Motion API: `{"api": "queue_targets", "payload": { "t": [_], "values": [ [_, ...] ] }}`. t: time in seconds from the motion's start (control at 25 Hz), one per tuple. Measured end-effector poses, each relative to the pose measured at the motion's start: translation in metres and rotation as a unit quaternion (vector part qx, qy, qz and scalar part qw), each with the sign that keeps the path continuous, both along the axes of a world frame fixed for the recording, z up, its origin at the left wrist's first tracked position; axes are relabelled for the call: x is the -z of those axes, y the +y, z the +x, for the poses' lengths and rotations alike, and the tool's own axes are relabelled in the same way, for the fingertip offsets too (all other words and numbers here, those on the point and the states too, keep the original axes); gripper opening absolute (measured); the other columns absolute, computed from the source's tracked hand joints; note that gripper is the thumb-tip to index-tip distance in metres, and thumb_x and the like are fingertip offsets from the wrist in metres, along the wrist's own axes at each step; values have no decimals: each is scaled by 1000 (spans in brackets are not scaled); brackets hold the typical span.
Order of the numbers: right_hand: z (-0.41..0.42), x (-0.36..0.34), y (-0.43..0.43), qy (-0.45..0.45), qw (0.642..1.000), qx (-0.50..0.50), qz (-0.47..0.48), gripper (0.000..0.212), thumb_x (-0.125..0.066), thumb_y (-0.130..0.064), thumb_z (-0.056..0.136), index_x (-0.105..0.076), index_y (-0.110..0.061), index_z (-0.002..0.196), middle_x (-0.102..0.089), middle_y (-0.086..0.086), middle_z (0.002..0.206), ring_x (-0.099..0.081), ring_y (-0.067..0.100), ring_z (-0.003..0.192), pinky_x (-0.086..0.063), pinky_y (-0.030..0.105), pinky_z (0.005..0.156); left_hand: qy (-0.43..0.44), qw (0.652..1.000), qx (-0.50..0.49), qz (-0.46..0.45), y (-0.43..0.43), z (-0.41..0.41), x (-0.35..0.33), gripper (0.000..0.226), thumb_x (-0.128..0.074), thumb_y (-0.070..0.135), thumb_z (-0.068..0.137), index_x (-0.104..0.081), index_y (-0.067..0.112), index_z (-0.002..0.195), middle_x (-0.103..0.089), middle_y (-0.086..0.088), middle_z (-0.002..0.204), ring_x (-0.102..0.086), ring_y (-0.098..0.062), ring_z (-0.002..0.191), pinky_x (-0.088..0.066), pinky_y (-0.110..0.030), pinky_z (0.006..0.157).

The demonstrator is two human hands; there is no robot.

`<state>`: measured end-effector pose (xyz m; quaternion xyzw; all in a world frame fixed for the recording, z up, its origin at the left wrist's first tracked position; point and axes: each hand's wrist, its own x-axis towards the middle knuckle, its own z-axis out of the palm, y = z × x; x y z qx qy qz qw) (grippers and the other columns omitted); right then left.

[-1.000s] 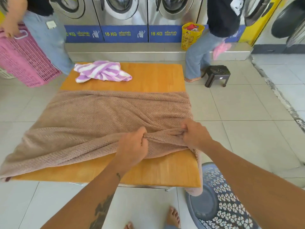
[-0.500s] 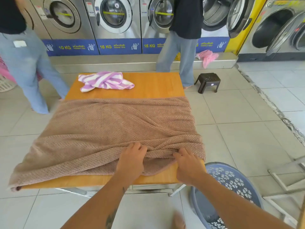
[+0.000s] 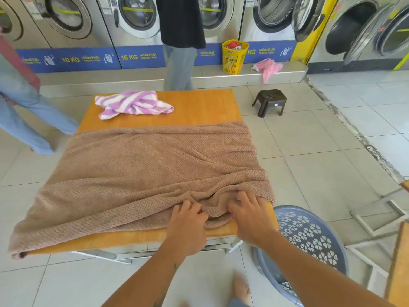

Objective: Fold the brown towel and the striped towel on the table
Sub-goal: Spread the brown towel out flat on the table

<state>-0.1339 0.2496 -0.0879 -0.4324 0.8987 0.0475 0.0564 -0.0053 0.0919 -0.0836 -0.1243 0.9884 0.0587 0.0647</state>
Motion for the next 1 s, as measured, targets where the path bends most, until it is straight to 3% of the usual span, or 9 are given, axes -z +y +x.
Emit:
{"api": "queue_targets", "payload": {
  "t": [0.08,0.2,0.4,0.48,0.56,0.68,0.8,0.88,1.0],
  "values": [
    [11,3,6,0,1000,3,-11,31,-67,-20,56,-60,-26,86,-51,5,103,-49,28,90,-45,37,71,52,998,1,36,-1,7,-6,24,-38,27,88,-59,26,100,-59,11,97,-47,-21,100,-31,-38,88],
    [26,2,14,12,999,38,-34,13,-57,-23,66,-59,-23,79,-52,2,94,-51,26,87,-45,38,71,108,993,29,47,-4,21,-11,16,-35,29,89,-50,28,87,-49,16,75,-43,-18,83,-34,-37,85],
    [50,-3,39,-10,998,66,-4,23,-50,-20,63,-59,-21,84,-54,1,99,-50,26,94,-46,40,79,-1,999,35,-24,-3,42,-3,24,-56,28,81,-53,23,104,-61,6,94,-49,-24,97,-32,-41,90],
    [56,-8,52,-12,994,108,22,24,-52,-22,63,-61,-22,86,-50,3,104,-46,26,97,-45,41,82,-18,998,13,-54,-5,47,0,32,-73,20,59,-63,17,89,-62,-1,81,-53,-29,84,-38,-44,79],
    [61,-14,56,-10,987,147,56,26,-55,-28,71,-60,-23,96,-48,3,111,-45,26,102,-44,42,87,21,996,4,-88,-10,55,7,32,-76,8,44,-63,12,74,-58,-9,75,-52,-33,76,-41,-46,70],
    [67,-26,46,-62,977,188,84,30,-51,-24,77,-59,-23,105,-52,1,111,-49,24,105,-43,45,95,53,991,-26,-119,-26,66,7,30,-71,2,47,-64,9,76,-55,-15,88,-50,-38,86,-40,-52,77],
    [67,-31,44,-95,972,197,91,26,-51,-19,82,-59,-22,107,-64,-4,96,-59,17,86,-50,31,80,103,985,-39,-129,-42,80,11,14,-61,12,63,-65,10,77,-54,-16,93,-50,-37,88,-38,-52,77],
    [67,-37,37,-83,975,169,118,31,-55,-21,85,-54,-23,116,-63,-4,97,-60,17,85,-50,29,75,137,982,-33,-122,-46,88,14,16,-56,18,70,-66,14,83,-56,-14,95,-51,-35,87,-38,-49,76],
    [71,-55,-4,-103,989,90,48,35,-54,-13,82,-51,-19,116,-57,-1,99,-56,22,81,-47,32,70,164,983,-39,-73,-48,94,16,30,-68,19,66,-67,19,95,-56,-8,101,-53,-31,88,-42,-44,77]
  ]
}}
